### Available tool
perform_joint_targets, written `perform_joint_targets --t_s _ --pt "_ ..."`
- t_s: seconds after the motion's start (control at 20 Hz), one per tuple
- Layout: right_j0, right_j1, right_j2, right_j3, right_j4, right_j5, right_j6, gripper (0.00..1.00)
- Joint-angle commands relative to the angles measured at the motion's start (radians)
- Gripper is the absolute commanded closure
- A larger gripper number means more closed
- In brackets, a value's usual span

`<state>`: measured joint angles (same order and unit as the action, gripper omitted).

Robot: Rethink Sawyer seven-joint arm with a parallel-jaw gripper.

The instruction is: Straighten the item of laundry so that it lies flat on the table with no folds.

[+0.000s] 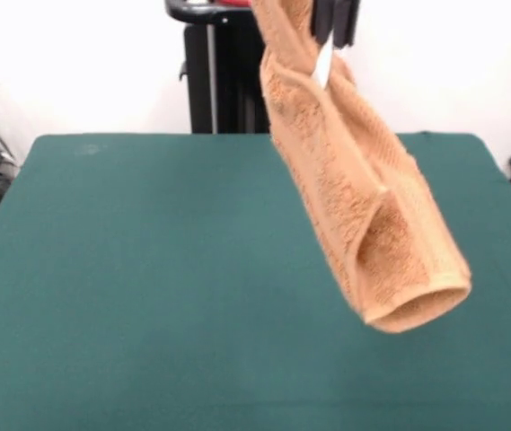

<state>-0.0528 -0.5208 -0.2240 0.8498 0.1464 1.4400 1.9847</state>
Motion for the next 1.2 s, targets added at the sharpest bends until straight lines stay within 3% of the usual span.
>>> perform_joint_targets --t_s 0.05,0.55,0.75,1.2 --pt "-0.039 0.098 0.112 0.147 -0.023 -0.291 0.032 1.0" --pt "-0.113 0.14 0.125 0.18 -0.09 -0.429 -0.109 1.0" --pt "-0.129 0.146 0.145 0.209 -0.109 -0.485 -0.114 1.0" --pt "-0.144 0.146 0.185 0.273 -0.11 -0.473 -0.088 1.0"
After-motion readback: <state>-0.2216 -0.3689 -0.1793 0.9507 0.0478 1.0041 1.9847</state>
